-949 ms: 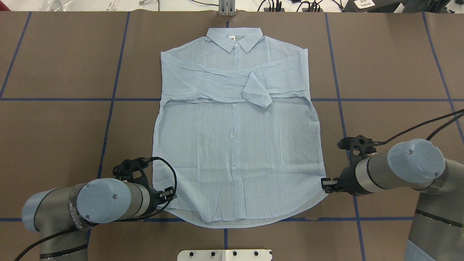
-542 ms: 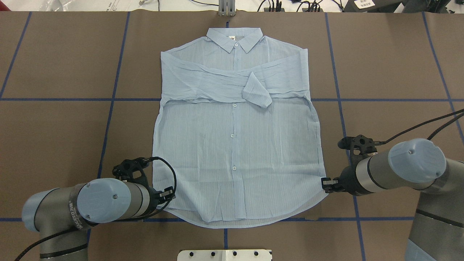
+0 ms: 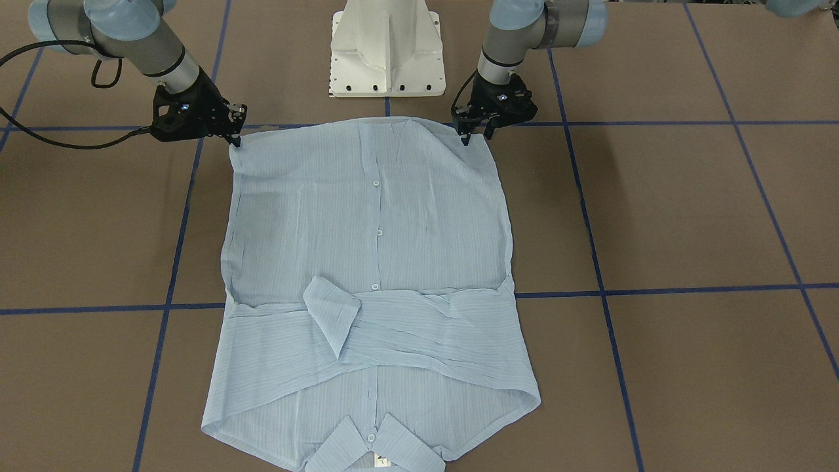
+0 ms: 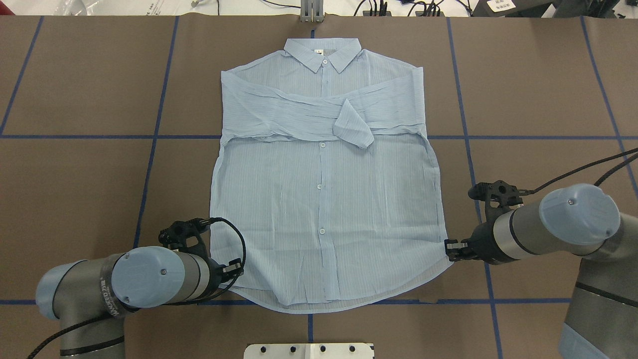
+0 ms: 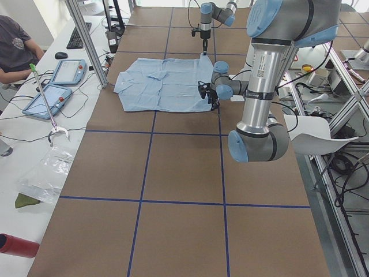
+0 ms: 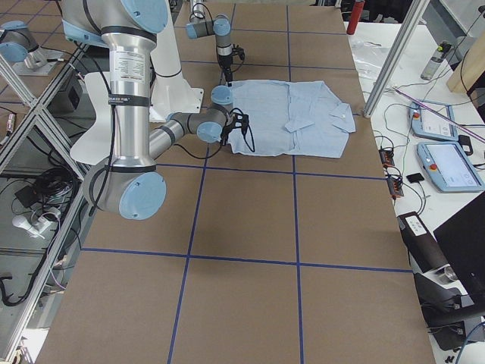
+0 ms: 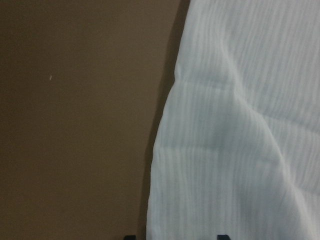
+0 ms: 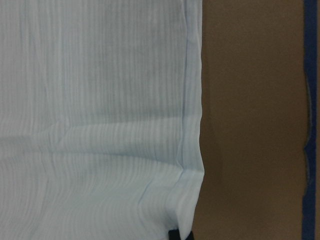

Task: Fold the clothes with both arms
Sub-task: 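Move the left gripper to the other hem corner and grasp both corners, then lift both hem corners and fold them toward the collar with both grippers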

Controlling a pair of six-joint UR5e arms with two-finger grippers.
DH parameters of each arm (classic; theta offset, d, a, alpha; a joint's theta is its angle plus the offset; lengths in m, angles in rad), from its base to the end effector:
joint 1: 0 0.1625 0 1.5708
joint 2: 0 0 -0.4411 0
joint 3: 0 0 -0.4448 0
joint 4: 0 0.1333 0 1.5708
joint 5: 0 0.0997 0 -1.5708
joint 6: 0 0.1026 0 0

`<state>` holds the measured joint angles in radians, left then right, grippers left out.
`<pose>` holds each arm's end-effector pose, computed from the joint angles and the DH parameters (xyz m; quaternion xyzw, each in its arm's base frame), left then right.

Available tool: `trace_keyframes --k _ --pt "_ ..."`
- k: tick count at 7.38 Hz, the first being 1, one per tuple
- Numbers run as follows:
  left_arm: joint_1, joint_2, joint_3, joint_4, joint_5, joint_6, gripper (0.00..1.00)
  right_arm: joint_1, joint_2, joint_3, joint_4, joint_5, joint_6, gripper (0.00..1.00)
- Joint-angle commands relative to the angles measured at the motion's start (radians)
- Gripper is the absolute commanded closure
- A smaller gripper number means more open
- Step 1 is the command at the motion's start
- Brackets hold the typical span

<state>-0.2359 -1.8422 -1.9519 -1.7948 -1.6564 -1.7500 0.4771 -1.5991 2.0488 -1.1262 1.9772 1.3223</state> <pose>0.5679 -0.2646 0.3062 -0.0267 0.4249 -0.1686 0.8890 -0.4229 -0.3230 0.3913 -0.0198 -0.4605 0.0140 0.8873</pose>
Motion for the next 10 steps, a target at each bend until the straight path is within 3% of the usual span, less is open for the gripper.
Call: trace_keyframes --k 1,3,7,10 --pt "0.001 -0.003 0.004 0.000 -0.002 0.000 0.77 0.015 -0.004 0.002 -0.001 0.015 0.000 1.00" --pt "-0.003 -0.017 0.007 0.002 -0.003 0.000 1.00 0.011 -0.002 0.002 -0.001 0.014 0.000 1.00" --pt "-0.063 0.005 -0.100 0.085 -0.011 0.030 1.00 0.041 0.005 0.033 -0.001 0.028 0.000 1.00" --pt "-0.204 0.000 -0.133 0.135 -0.077 0.199 1.00 0.174 0.048 0.028 -0.001 0.152 0.000 1.00"
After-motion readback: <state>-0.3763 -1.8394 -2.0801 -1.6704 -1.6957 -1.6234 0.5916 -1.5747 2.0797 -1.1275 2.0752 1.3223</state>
